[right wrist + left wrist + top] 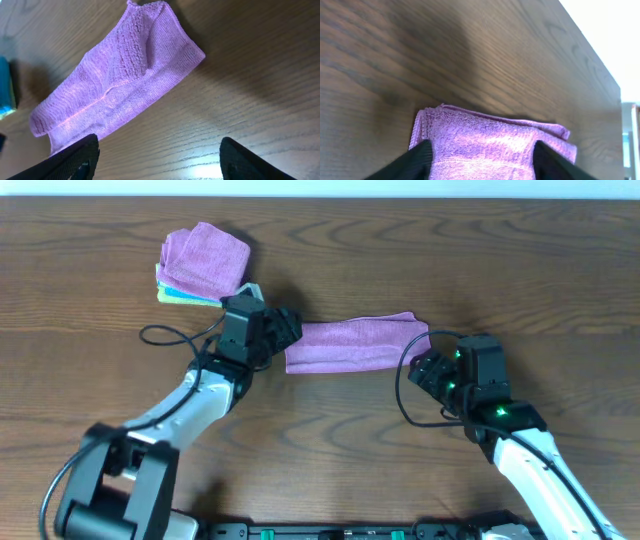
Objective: Fold the cloth
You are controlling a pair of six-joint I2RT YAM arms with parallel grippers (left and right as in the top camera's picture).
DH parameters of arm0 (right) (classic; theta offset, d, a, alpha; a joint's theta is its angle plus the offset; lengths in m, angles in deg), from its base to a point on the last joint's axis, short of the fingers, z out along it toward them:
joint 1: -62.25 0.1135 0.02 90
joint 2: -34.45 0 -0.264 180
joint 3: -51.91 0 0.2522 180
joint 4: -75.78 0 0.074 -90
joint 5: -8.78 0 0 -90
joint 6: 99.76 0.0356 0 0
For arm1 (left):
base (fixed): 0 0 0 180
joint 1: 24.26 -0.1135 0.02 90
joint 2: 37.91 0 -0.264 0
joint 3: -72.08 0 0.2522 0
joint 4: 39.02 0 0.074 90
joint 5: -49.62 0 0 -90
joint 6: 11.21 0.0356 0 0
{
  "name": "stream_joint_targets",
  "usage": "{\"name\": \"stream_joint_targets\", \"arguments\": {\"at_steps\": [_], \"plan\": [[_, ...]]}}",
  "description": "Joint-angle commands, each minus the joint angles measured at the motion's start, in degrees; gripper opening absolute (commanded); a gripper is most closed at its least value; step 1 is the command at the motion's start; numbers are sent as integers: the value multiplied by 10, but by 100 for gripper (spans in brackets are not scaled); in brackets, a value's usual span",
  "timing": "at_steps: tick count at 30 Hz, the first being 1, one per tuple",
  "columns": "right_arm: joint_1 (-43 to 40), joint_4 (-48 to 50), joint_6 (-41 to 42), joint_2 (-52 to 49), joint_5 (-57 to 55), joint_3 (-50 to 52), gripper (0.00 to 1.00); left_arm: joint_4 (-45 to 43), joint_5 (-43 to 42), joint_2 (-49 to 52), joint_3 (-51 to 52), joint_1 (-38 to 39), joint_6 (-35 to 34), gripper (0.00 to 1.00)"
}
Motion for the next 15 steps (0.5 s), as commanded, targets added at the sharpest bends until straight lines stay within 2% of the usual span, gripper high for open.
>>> {"name": "stream_joint_targets", "arguments": {"at_steps": [1, 2, 5, 6, 7, 15], "plan": [[0, -2, 40, -5, 1, -3, 78, -2, -8, 41, -21, 6, -19, 54], [0, -2, 40, -7, 3, -3, 78, -2, -14, 54, -26, 9, -19, 50], [0, -1, 49, -14, 4, -3, 79, -2, -43, 93, -53, 20, -19, 24], [0, 1, 50, -17, 5, -3, 79, -2, -45, 105, -64, 24, -19, 12], [0, 2, 49, -19, 5, -3, 79, -2, -45, 115, -73, 29, -19, 6], [0, 7, 80, -52, 4, -3, 83, 23, -34, 156, -92, 40, -21, 6]]}}
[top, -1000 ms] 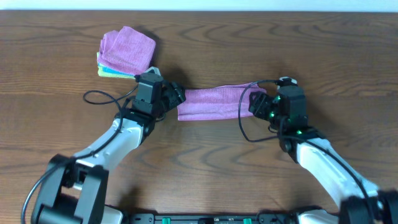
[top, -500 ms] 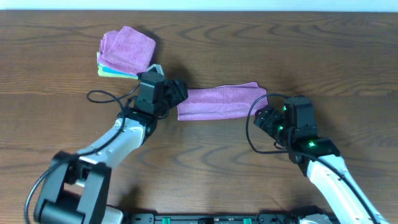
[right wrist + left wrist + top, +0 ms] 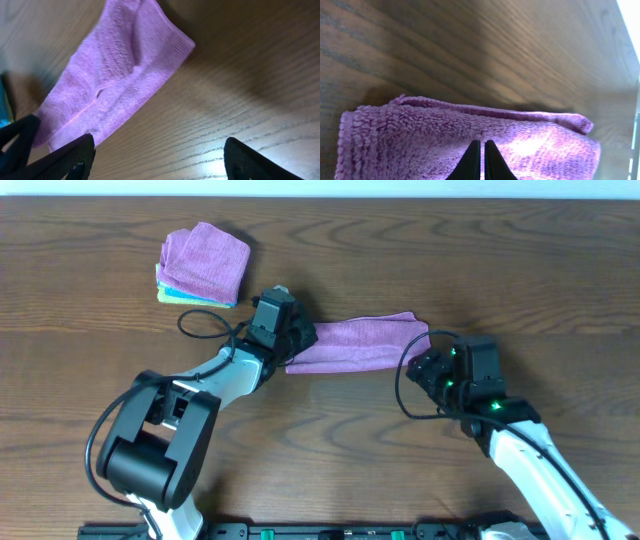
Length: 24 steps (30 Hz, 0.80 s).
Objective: Fold the cloth
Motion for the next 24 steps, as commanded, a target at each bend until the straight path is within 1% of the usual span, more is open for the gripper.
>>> {"name": "stream_joint_targets", "arguments": {"at_steps": [1, 14, 24], "plan": [[0, 7, 27, -23, 0, -3, 84, 16, 1, 21, -8, 1, 0, 6], [0, 160, 27, -164, -11, -3, 83, 50, 18, 26, -8, 0, 2, 6], [0, 255, 27, -246, -30, -3, 81, 55, 20, 26, -8, 0, 2, 6]]}}
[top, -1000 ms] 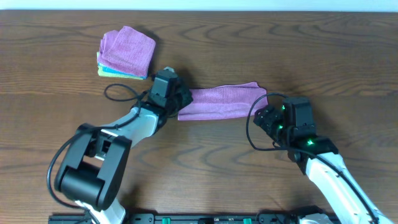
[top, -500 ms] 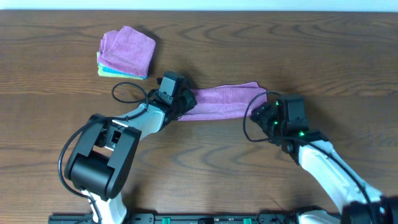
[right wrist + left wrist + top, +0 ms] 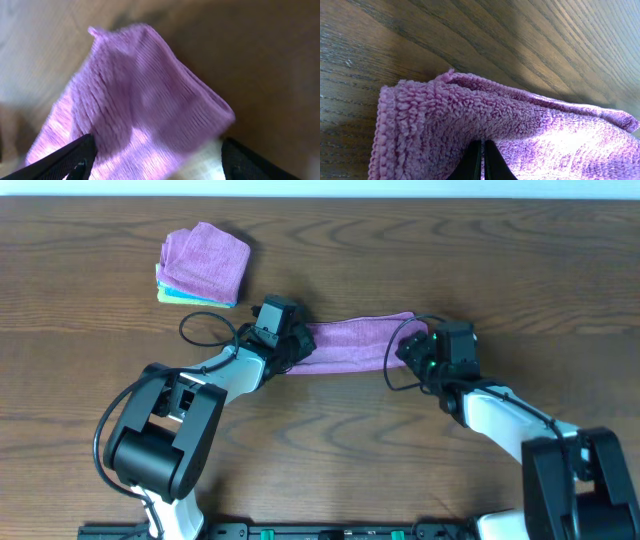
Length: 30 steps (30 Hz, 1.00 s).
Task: Fold the cloth
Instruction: 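Hold the strip with the left gripper and fold the right end toward it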
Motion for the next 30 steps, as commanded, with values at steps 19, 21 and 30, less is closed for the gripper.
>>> {"name": "stream_joint_targets", "arguments": {"at_steps": [19, 21, 30], "plan": [[0, 182, -154, -78, -2, 3, 6, 33, 16, 3, -5, -1, 18, 6], [0, 184, -193, -65, 18, -2, 1, 41, 16, 3, -5, -1, 24, 6], [31, 60, -366, 25, 22, -30, 1, 43, 15, 3, -5, -2, 33, 6]]}}
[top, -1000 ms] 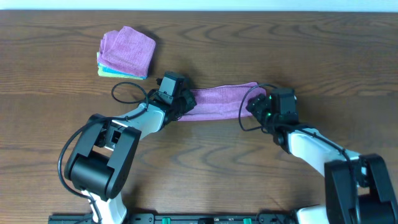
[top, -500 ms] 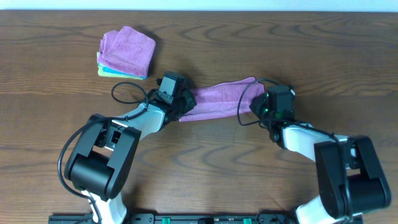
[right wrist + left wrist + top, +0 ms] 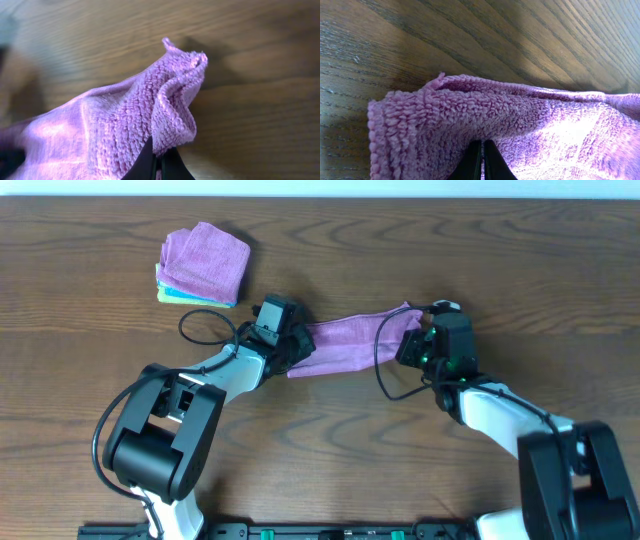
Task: Fold the cloth
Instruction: 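Hold the strip with the left gripper and fold the right end toward it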
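Observation:
A purple cloth (image 3: 350, 340), folded into a long strip, stretches between my two grippers at the table's middle. My left gripper (image 3: 297, 345) is shut on its left end; in the left wrist view the fingers (image 3: 481, 160) pinch the fluffy cloth (image 3: 485, 120). My right gripper (image 3: 412, 340) is shut on the right end, which is bunched and lifted a little. The right wrist view shows the gripper (image 3: 159, 160) pressed together on the curled cloth corner (image 3: 175, 100).
A stack of folded cloths (image 3: 203, 265), purple on top with blue and green under it, lies at the back left. Black cables loop beside each wrist (image 3: 205, 328). The brown wooden table (image 3: 320, 460) stretches to the front.
My right gripper, open around the cloth's right end, has shut on it and raised it, and that end now bunches up. The left gripper stays shut on the left end.
Both grippers stood open, the left at the strip's left end, the right short of its right end. Then the left was shut on the left end. Later the right gripper reached the right end, still open. Now both ends are held.

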You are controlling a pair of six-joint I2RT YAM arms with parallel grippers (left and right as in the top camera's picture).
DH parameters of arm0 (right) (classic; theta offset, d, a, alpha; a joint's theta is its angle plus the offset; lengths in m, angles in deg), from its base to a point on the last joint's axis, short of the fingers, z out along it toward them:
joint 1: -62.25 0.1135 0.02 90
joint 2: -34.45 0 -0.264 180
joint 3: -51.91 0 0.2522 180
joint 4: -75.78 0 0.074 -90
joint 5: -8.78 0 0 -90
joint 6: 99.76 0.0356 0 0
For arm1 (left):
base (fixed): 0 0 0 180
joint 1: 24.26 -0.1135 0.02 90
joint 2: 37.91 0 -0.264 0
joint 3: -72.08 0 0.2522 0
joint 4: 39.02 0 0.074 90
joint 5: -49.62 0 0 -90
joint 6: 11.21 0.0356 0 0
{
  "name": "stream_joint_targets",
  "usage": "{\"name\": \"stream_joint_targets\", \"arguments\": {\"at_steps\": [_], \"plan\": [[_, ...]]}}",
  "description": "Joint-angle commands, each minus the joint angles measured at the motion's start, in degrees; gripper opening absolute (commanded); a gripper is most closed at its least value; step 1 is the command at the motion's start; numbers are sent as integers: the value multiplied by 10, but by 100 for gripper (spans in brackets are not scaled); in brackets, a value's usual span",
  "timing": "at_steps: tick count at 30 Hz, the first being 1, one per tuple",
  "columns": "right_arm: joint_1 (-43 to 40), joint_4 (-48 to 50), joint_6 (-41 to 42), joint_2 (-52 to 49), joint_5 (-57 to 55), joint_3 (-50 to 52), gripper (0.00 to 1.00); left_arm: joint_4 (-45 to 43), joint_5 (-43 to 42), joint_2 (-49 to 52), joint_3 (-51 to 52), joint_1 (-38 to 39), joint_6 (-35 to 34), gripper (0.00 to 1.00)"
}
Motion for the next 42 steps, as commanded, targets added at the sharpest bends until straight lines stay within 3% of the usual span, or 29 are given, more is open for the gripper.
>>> {"name": "stream_joint_targets", "arguments": {"at_steps": [1, 10, 27, 42], "plan": [[23, -25, -88, 31, -1, -22, 1, 14, 13, 5, 2, -2, 14, 6], [75, -99, -151, 50, -29, -84, 1, 14, 13, 5, 2, -2, 14, 6], [178, -99, -163, 50, -31, -121, 1, 14, -19, 5, 2, -39, 29, 6], [209, -99, -181, 50, -29, -122, 1, 64, -40, -29, -34, -75, 107, 6]]}}
